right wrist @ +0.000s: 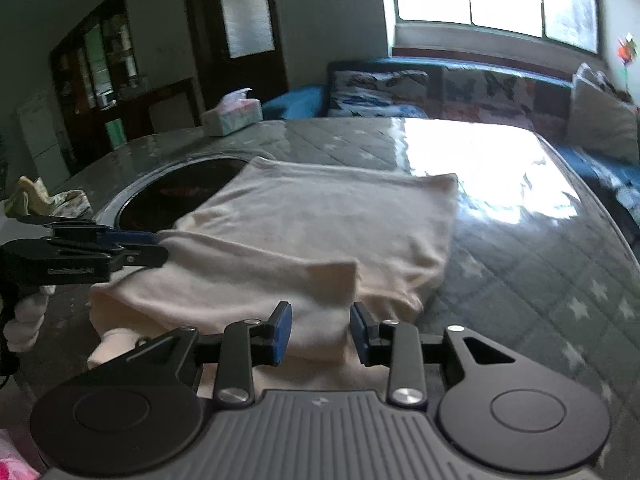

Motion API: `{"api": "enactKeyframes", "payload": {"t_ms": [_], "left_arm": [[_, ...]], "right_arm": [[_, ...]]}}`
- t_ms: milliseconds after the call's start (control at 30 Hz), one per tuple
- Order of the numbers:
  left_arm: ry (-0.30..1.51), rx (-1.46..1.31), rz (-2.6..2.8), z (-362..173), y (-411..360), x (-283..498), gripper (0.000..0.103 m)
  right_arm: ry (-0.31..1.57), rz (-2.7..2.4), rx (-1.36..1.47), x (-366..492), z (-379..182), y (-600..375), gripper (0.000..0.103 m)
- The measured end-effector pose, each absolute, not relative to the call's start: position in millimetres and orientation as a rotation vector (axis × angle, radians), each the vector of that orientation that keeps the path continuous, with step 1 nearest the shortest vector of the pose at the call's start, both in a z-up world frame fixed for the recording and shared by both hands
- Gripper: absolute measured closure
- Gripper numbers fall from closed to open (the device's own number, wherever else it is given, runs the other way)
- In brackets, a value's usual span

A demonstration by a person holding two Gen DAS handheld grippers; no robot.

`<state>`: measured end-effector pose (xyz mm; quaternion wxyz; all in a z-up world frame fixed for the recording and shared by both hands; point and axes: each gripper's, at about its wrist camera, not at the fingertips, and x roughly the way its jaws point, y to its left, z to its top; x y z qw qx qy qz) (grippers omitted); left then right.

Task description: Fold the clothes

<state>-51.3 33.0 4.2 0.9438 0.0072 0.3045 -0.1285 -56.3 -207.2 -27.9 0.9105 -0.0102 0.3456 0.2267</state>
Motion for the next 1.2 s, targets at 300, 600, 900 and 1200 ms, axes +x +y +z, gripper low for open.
{"api": "enactKeyframes", "payload": {"t_ms": [300, 600, 900, 1200], "left_arm": [[0.603, 0.105, -0.427, 9, 14, -73, 0.064], [0.588, 0.274, -0.527, -1, 4, -91, 0.064], [0.562, 0.348, -0.518, -4, 6, -94, 0.094], [0.541, 0.362, -0.542, -3, 7, -96, 0.087]], "right_arm": [[0.748, 0.48, 0.004, -62, -31, -211, 0.082], [0.745, 0.465, 0.017, -62, -22, -213, 0.101], [0.707, 0.461, 0.059, -80, -1, -218, 0.102], [0.726, 0.461, 0.034, -71, -16, -213, 0.086]]}}
